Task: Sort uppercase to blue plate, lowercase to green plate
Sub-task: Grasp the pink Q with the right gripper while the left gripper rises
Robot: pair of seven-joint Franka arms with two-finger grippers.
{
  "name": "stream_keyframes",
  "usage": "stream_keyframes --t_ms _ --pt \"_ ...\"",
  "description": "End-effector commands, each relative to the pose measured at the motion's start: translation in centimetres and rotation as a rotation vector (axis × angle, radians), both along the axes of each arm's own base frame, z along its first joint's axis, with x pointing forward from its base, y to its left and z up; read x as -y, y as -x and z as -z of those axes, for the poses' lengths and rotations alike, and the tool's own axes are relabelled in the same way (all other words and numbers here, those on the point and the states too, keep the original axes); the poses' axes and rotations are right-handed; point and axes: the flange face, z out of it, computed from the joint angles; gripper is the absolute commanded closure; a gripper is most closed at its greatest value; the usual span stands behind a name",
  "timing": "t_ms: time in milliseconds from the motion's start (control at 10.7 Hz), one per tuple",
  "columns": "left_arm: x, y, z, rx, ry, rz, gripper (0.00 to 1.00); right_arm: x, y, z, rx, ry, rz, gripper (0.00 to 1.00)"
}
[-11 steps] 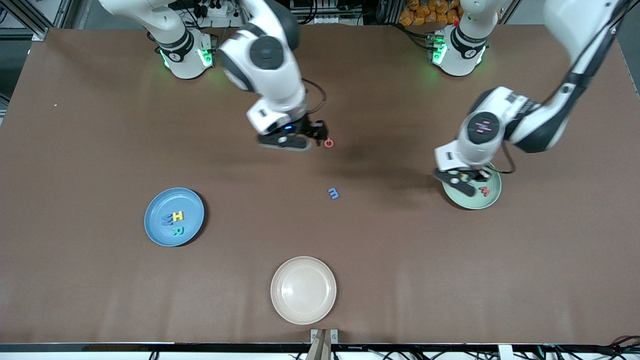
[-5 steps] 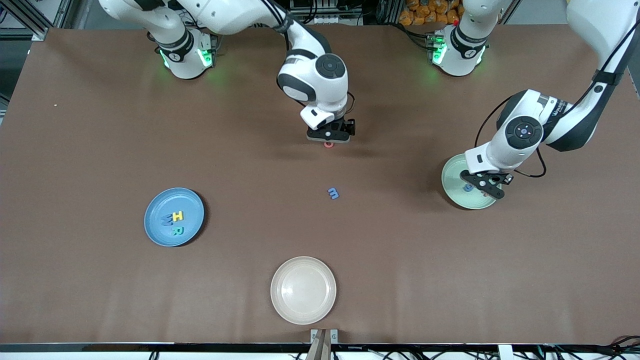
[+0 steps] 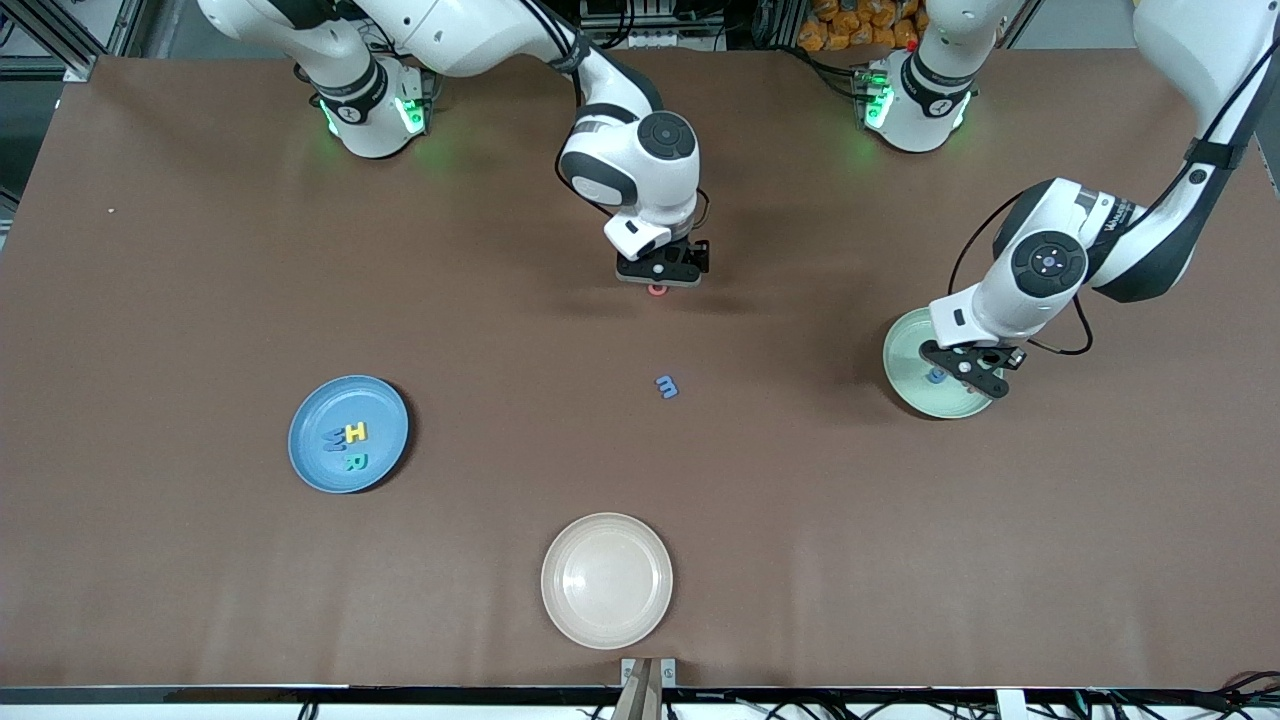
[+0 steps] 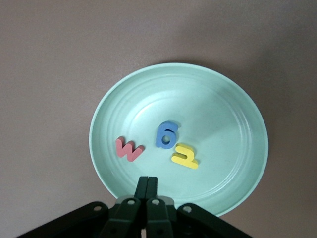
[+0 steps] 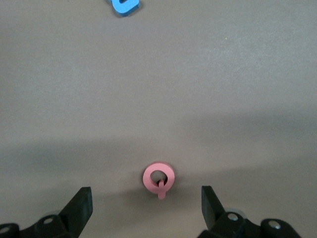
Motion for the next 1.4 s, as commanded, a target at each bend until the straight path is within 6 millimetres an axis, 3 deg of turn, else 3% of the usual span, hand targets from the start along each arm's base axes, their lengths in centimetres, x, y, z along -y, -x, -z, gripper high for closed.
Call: stream_keyframes --t_ms 0,281,468,843,1311 --pt "-0.4 0.1 -1.0 0.007 0.002 -0.017 0.92 -0.5 0.2 0.8 0.015 0.009 0.005 0.02" --pt "-0.4 -0.2 -1.4 0.008 0.007 -0.034 0.83 -0.6 0.3 1.8 0.029 0.012 -0.014 0.10" --pt "-0.4 -0.8 -2.3 0.003 0.025 -0.075 0.75 -0.2 -0.2 3.6 0.034 0.014 -0.003 0.16" --pt "1.2 -1.7 -5.1 -0.025 0.088 -0.207 0.70 -0.2 -0.2 4.5 0.037 0.006 -0.002 0.21" --pt "2.7 -3.5 -8.6 0.015 0.188 -0.328 0.66 -0.5 1.5 5.2 0.031 0.021 0.024 0.43"
